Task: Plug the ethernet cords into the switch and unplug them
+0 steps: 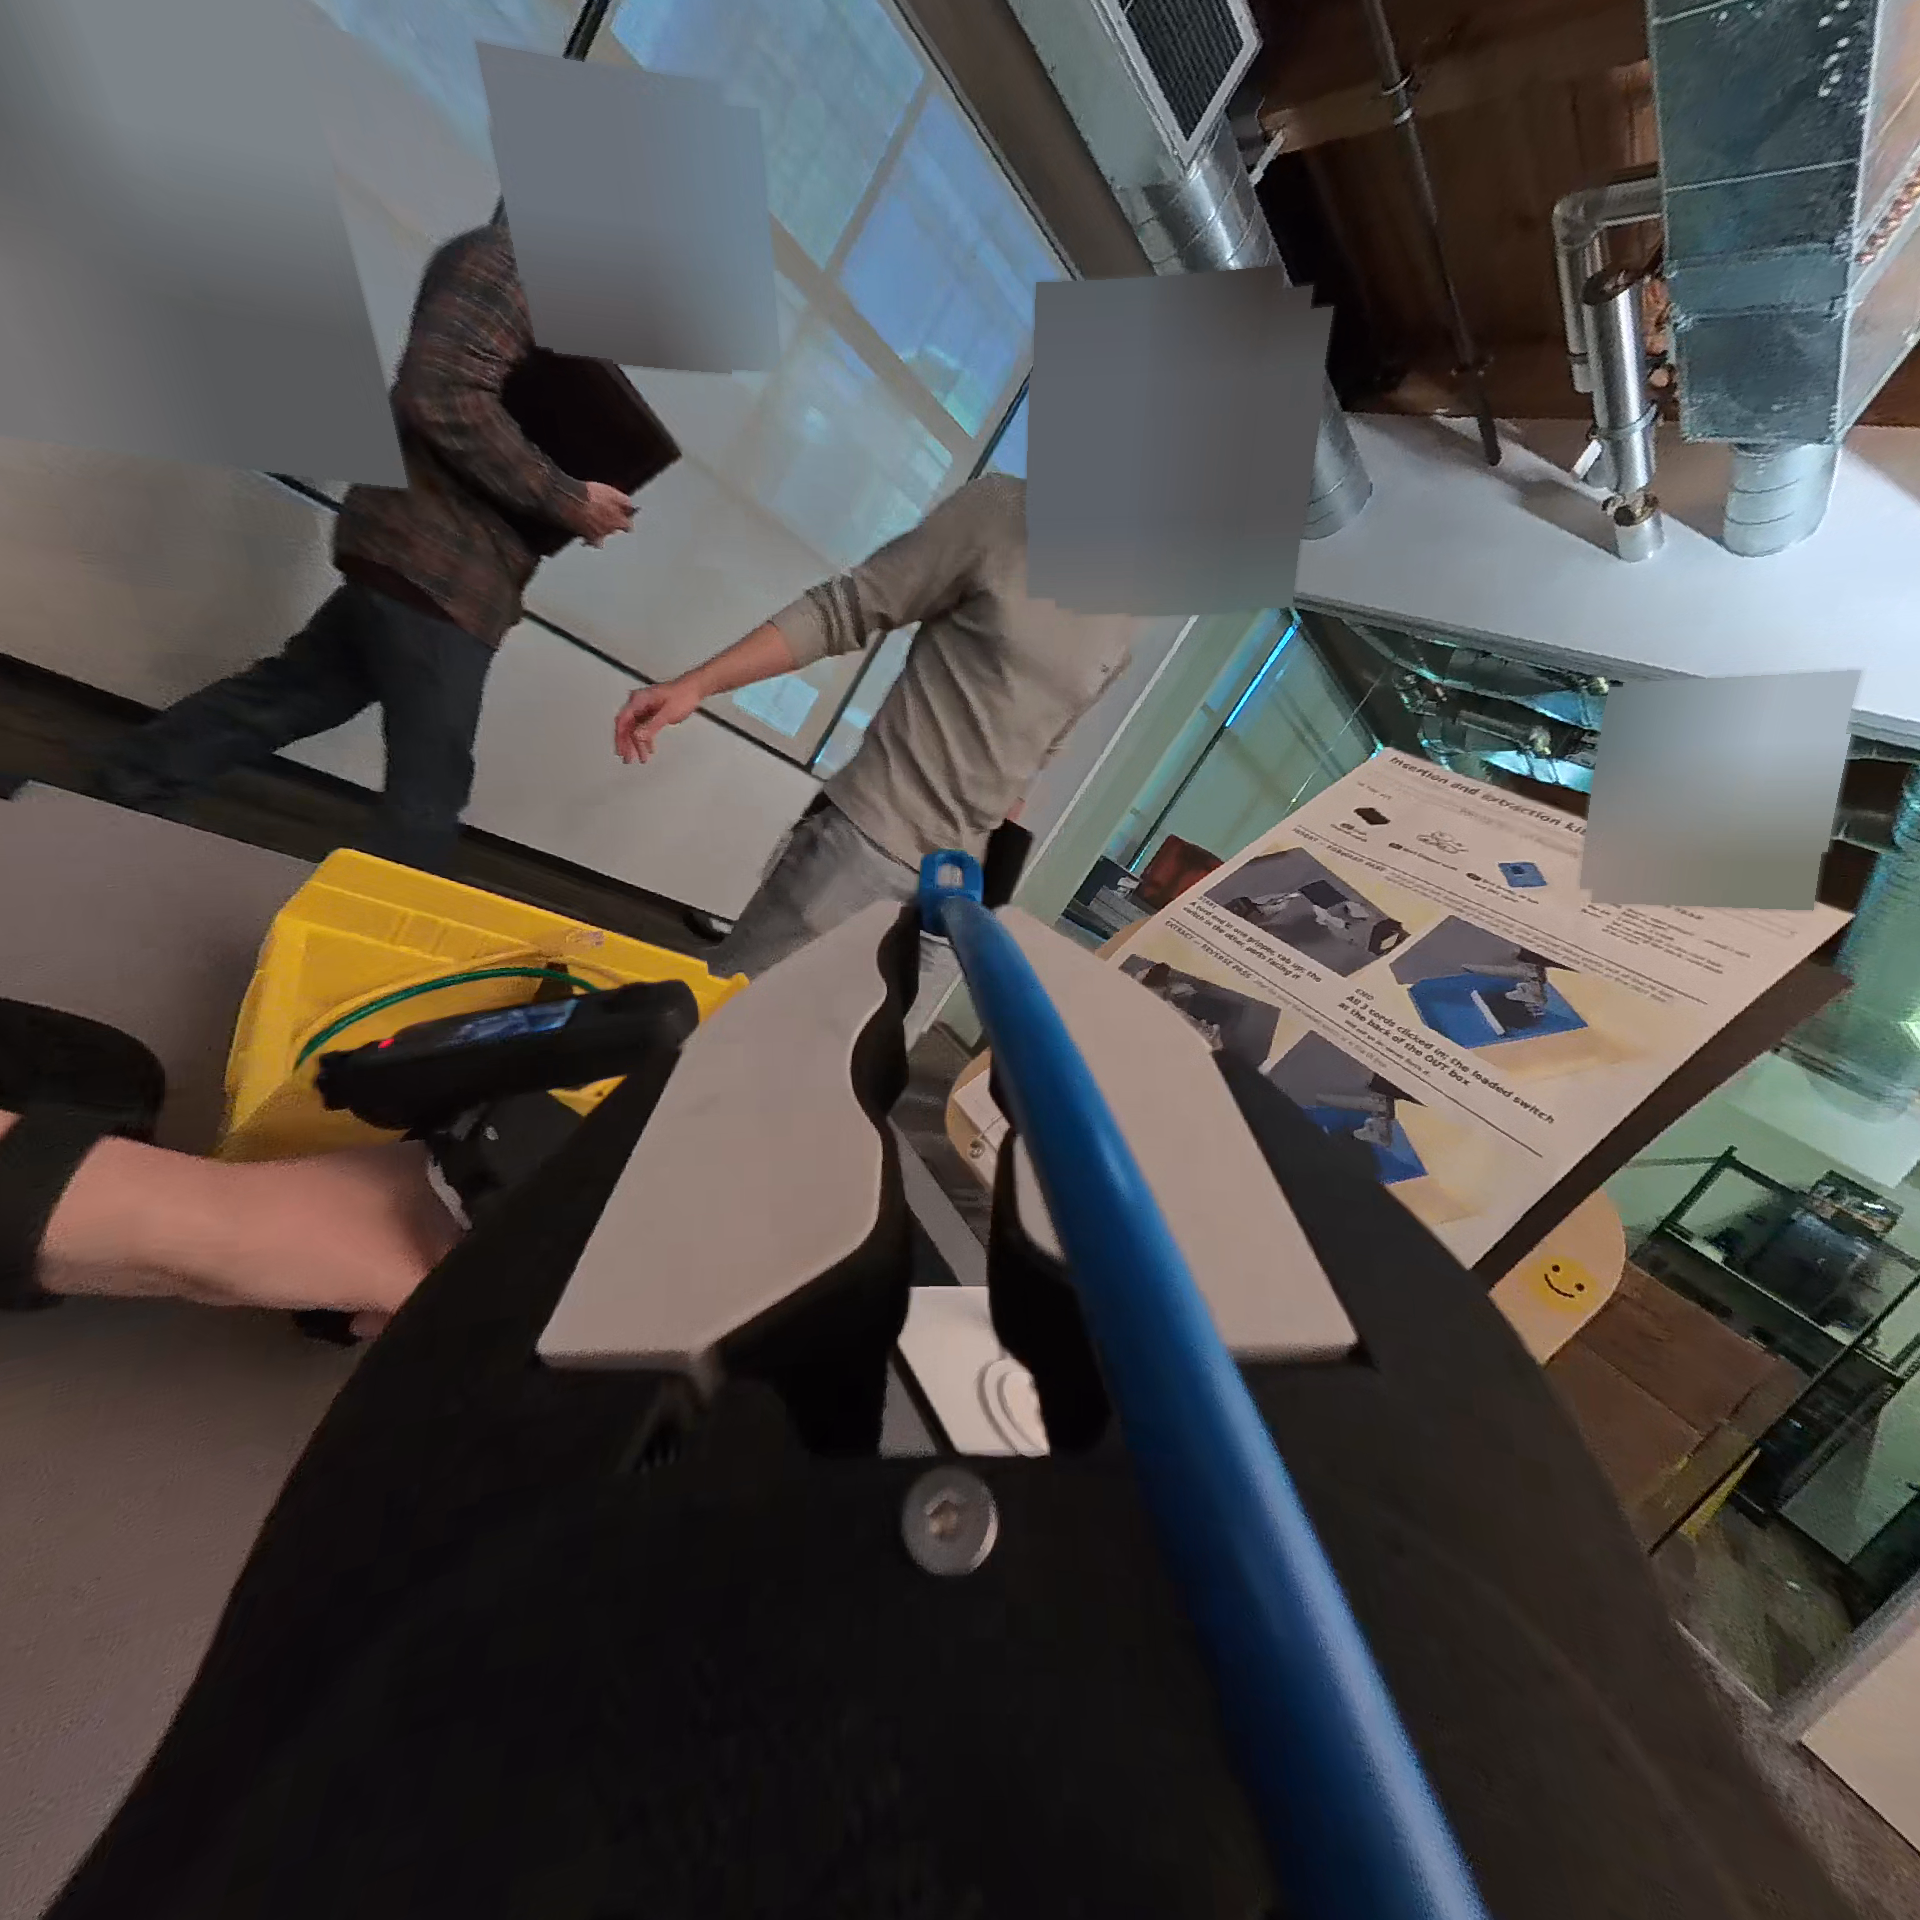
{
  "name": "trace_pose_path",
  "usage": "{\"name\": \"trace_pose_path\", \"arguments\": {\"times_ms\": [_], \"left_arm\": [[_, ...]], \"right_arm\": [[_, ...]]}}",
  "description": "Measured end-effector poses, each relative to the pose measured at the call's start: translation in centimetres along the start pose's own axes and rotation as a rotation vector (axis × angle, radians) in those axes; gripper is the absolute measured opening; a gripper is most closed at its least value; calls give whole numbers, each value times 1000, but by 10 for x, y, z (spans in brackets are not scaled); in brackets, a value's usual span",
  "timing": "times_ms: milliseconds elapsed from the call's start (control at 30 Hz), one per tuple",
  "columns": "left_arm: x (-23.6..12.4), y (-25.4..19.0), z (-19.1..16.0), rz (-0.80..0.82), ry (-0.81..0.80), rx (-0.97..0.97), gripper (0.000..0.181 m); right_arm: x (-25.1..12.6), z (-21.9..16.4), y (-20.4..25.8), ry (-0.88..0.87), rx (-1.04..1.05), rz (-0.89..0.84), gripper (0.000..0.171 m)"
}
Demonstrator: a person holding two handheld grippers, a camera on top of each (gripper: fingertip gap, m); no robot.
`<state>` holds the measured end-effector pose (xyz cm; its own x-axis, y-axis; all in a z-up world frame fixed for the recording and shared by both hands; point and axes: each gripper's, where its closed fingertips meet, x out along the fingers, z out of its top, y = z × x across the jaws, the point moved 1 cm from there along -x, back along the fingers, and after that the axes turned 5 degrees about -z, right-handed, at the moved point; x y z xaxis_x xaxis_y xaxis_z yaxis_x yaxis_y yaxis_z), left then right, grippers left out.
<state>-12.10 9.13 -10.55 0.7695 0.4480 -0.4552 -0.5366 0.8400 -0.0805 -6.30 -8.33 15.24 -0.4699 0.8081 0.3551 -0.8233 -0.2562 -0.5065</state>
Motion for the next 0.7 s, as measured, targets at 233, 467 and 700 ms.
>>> {"name": "trace_pose_path", "arguments": {"times_ms": [233,467,700], "left_arm": [[12,-5,-14,-207,89,-92,67],[12,-18,-27,-236,166,18,53],[28,-22,-35,-181,269,145,30]], "right_arm": [[-4,4,-6,-11,15,-9,12],[-8,2,-17,-8,44,-28,12],[-5,-11,-20,47,64,-43,12]]}}
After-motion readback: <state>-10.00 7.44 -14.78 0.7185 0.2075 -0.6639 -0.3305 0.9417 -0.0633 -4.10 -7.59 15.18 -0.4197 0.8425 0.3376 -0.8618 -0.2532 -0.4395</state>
